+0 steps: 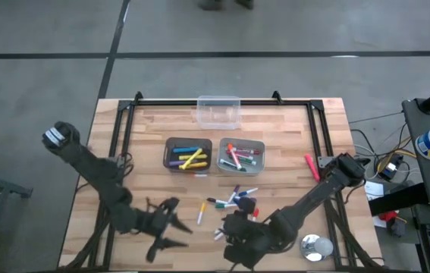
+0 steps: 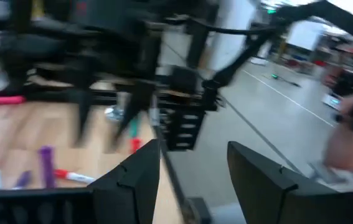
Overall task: Pick & Place Markers
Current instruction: Put the large dark purple highlighter pen into the black bin
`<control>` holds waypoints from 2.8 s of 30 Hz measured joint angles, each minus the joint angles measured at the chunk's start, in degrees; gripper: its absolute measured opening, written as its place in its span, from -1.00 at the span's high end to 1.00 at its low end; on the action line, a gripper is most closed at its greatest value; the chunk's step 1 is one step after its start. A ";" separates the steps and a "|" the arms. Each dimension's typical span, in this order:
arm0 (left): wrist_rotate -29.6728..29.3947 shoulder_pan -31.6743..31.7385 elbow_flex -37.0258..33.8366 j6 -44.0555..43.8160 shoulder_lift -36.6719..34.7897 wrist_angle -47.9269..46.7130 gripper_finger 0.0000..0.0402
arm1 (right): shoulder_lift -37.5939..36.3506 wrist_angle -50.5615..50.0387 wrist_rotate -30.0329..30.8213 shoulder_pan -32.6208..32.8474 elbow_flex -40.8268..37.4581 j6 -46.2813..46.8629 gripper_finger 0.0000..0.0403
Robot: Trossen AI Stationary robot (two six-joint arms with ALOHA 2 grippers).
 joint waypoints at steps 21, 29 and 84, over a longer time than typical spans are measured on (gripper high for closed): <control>0.25 -7.09 -0.09 -0.74 4.68 4.52 0.10 | -0.22 -21.54 8.14 -2.09 -2.14 23.27 0.42; 0.26 -7.09 -0.09 -1.06 4.68 4.73 0.10 | -0.24 -22.66 6.27 -2.16 -4.75 27.79 0.10; -0.44 -7.05 -0.94 -2.09 4.73 4.56 0.10 | 0.04 -15.80 -5.96 -3.60 -8.74 22.26 0.82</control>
